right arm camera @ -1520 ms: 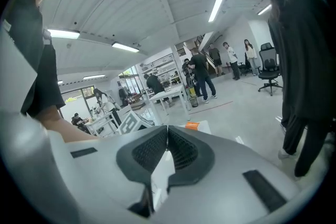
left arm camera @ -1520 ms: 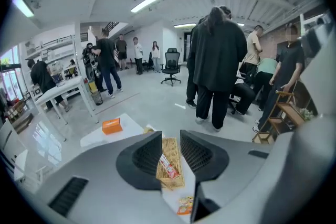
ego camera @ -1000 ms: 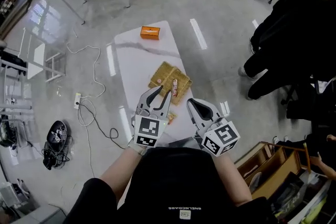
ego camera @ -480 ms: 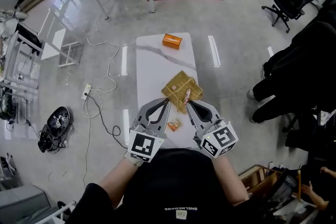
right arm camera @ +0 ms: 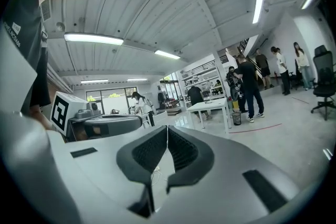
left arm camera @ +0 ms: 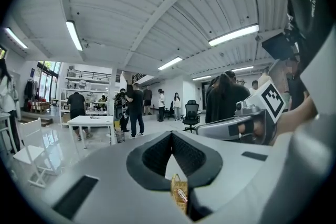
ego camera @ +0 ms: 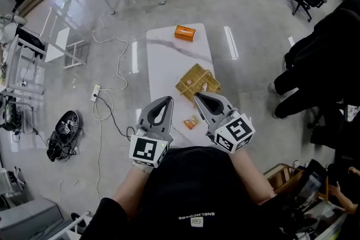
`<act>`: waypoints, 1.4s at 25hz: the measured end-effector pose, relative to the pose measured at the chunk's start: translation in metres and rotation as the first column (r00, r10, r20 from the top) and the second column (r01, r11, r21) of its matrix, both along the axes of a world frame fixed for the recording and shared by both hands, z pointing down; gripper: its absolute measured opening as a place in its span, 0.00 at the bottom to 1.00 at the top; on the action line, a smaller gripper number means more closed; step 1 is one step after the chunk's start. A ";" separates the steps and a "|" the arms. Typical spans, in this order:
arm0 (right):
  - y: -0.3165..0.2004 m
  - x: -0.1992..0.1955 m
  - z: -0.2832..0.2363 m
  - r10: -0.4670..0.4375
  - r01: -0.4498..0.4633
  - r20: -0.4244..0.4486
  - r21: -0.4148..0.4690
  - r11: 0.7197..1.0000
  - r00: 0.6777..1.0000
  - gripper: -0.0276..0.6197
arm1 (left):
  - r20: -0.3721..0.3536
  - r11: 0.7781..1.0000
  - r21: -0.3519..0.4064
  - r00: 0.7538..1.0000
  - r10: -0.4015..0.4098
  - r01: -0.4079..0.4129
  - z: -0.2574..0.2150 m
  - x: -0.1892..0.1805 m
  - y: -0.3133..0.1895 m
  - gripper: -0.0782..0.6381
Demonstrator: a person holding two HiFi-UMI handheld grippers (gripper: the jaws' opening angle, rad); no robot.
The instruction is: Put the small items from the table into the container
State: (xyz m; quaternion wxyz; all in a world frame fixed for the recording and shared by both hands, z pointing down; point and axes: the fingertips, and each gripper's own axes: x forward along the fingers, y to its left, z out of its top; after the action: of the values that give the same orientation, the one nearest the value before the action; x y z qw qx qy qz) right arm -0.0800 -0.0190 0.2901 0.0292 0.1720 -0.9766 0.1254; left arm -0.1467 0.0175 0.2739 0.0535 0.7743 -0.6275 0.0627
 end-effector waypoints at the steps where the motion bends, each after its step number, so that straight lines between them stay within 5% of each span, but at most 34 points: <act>1: 0.000 -0.001 0.000 -0.001 0.001 0.001 -0.001 1.000 1.000 0.06 | 0.001 1.000 -0.002 1.000 0.001 -0.001 0.000 0.000 0.000 0.12; 8: -0.004 0.003 0.002 0.013 -0.013 0.000 -0.012 1.000 1.000 0.06 | -0.004 1.000 -0.026 1.000 0.003 -0.004 0.004 -0.001 -0.006 0.12; 13: -0.008 0.004 0.004 0.025 -0.025 -0.008 -0.015 1.000 1.000 0.06 | 0.059 0.998 -0.064 0.998 0.005 -0.002 0.012 -0.002 -0.012 0.12; 17: -0.011 0.004 0.007 0.032 -0.032 -0.011 -0.017 0.999 0.999 0.06 | -0.004 0.998 -0.069 1.000 0.002 -0.003 0.016 -0.006 -0.017 0.12; 26: -0.010 0.008 0.013 0.050 -0.051 -0.021 -0.026 0.998 0.999 0.06 | -0.019 0.995 -0.101 1.000 -0.007 0.005 0.028 -0.012 -0.017 0.12; 35: -0.005 0.020 0.017 0.090 -0.091 -0.036 -0.040 0.995 0.995 0.06 | 0.019 0.987 -0.141 0.997 0.075 -0.072 0.038 0.003 -0.015 0.12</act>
State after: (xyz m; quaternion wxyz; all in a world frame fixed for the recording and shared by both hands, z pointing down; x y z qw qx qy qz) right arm -0.0602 -0.0243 0.3069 0.0439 0.2175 -0.9644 0.1441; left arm -0.1435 0.0021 0.3122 0.0975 0.7904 -0.5932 0.1179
